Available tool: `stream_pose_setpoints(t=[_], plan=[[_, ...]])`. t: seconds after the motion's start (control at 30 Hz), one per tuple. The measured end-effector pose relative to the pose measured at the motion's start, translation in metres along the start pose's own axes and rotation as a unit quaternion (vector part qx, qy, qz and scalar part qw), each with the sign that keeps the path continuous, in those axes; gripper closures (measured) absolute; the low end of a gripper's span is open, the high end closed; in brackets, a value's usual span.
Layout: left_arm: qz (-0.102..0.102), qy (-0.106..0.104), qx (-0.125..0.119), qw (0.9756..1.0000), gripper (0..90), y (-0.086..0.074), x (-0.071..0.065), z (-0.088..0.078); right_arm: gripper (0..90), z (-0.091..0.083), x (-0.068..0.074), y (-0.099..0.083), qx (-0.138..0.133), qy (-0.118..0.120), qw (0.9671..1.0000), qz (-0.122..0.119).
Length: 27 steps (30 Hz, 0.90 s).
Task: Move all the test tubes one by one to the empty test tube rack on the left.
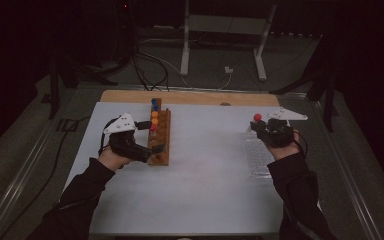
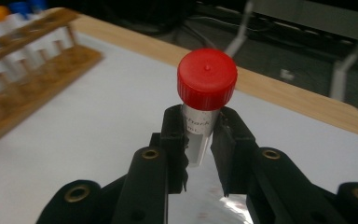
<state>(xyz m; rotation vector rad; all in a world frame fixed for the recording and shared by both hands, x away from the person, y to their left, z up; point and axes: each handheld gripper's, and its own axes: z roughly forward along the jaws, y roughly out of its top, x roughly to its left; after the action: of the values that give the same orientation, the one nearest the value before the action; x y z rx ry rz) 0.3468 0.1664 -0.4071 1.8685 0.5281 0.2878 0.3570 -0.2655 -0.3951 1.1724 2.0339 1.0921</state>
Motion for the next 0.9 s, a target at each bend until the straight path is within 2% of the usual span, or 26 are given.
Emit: stream_pose_setpoints(t=[0.13, 0.33, 0.5, 0.73, 0.83, 0.9], plan=[[-0.002, -0.007, 0.002, 1.0, 5.0, 0.0, -0.003, 0.002, 74.9, 0.001, 0.024, -0.004, 0.006, 0.033, 0.9992, -0.023], [0.0, -0.027, 0.005, 0.9996, 5.0, 0.002, -0.01, 0.006, 74.9, 0.004, 0.056, -0.009, 0.01, 0.08, 0.9951, -0.057], [0.006, -0.044, 0.01, 0.9989, 5.0, 0.005, -0.018, 0.013, 74.9, 0.005, 0.078, -0.014, 0.015, 0.114, 0.9906, -0.074], [0.011, -0.076, 0.011, 0.997, 6.7, 0.009, -0.033, 0.028, 74.9, 0.006, 0.108, -0.021, 0.019, 0.157, 0.9823, -0.1], [0.016, -0.089, 0.017, 0.9958, 8.8, 0.012, -0.04, 0.035, 74.9, 0.006, 0.116, -0.021, 0.016, 0.175, 0.9786, -0.108], [0.023, -0.097, 0.019, 0.9948, 14.4, 0.013, -0.045, 0.039, 74.9, 0.007, 0.121, -0.021, 0.017, 0.183, 0.9765, -0.113]])
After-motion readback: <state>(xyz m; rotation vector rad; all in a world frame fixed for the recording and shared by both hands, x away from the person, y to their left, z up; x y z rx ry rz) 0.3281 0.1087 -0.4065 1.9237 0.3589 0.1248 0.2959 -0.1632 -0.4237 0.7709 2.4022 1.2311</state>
